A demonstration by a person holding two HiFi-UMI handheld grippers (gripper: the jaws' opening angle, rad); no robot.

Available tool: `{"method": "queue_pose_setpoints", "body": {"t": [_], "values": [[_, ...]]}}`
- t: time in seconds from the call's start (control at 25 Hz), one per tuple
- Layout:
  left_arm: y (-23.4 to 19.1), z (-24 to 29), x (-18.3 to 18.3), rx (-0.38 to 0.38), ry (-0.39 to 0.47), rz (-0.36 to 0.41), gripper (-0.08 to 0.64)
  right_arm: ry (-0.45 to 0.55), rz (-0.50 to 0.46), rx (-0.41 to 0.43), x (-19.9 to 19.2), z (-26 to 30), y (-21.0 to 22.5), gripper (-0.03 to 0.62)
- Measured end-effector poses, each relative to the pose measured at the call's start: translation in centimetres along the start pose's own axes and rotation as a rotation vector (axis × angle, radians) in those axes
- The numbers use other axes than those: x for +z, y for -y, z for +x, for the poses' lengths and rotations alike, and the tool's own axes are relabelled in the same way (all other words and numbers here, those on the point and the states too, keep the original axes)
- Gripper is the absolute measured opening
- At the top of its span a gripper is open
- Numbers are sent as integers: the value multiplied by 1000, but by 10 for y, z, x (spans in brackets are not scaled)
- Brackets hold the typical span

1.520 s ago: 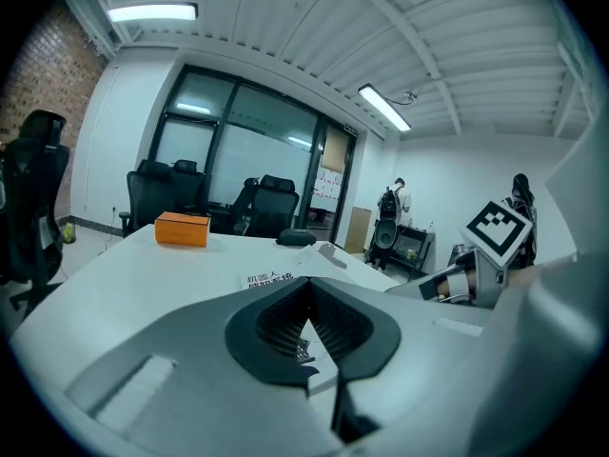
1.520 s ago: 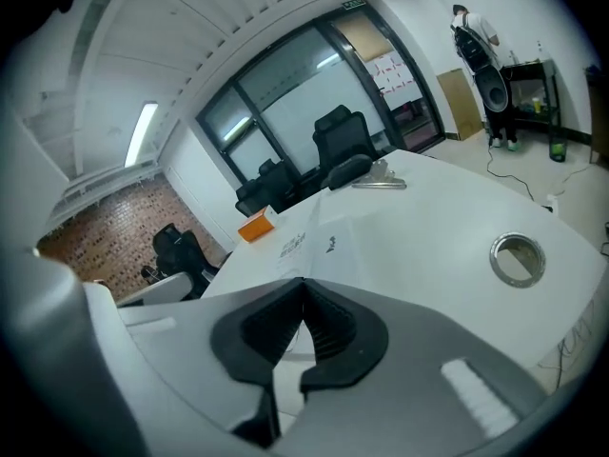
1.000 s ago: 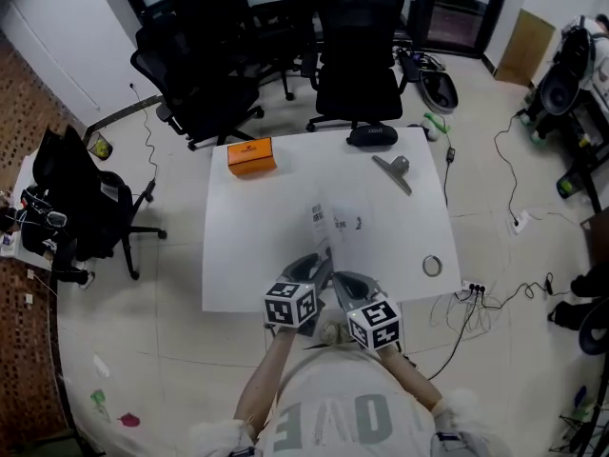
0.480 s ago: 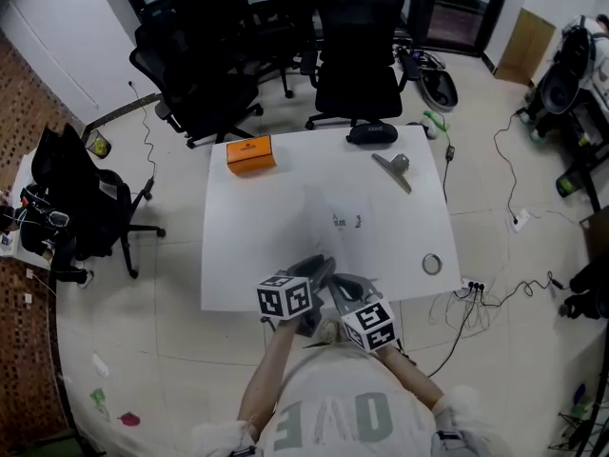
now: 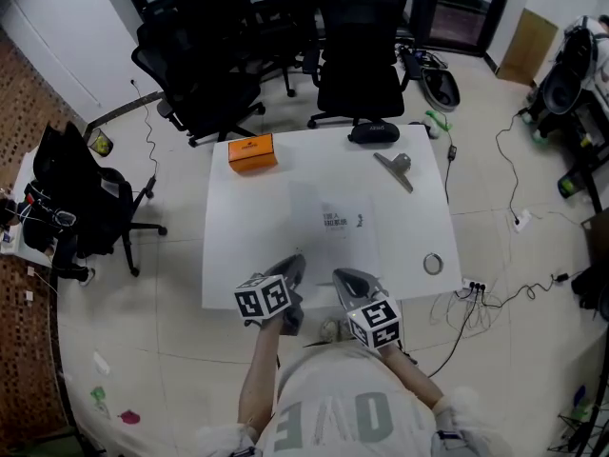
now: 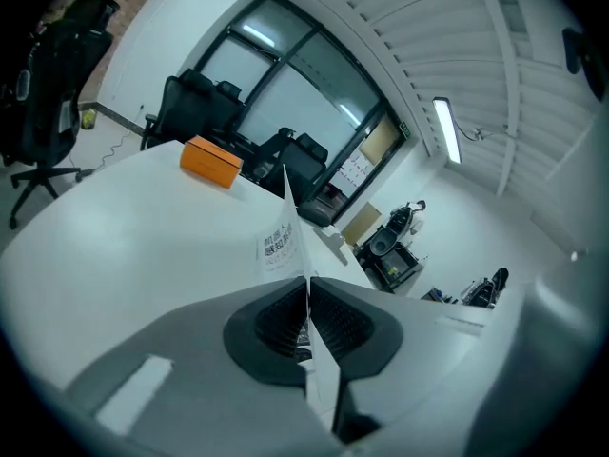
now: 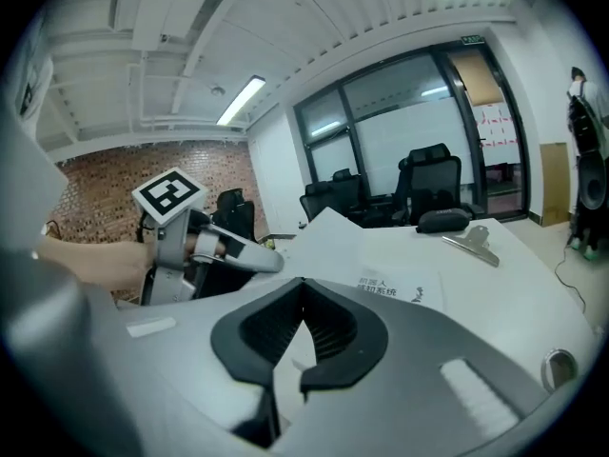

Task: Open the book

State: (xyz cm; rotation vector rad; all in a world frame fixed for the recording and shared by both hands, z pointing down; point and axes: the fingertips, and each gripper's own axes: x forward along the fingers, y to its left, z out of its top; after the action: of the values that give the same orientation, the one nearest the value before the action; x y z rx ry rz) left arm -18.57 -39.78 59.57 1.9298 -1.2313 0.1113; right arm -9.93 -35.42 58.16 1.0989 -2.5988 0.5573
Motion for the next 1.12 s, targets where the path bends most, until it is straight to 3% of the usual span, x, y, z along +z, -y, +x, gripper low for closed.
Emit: {"method": "queue_pose_setpoints", "body": {"t": [0.16,0.32,0.56,0.68,0.92,1.12], "values": [[-42,-27,14,134,63,6,37,-45,33,-23,-15,4,9,3],[-77,-45,27,248,131,36,33,-105,24,27,-31,28,-1,3],[-82,-56,30,431,286,347,67,-264,2,92,-73,81,-17,3],[-71,-65,34,426,358,384,66,-312,-12,106,-84,98,-24,3],[-53,-92,38,416,490,267,11,-359,-36,100,-100,112,-30,3],[-37,-92,34,370,507,260,11,-375,-30,93,-105,116,-28,3]]}}
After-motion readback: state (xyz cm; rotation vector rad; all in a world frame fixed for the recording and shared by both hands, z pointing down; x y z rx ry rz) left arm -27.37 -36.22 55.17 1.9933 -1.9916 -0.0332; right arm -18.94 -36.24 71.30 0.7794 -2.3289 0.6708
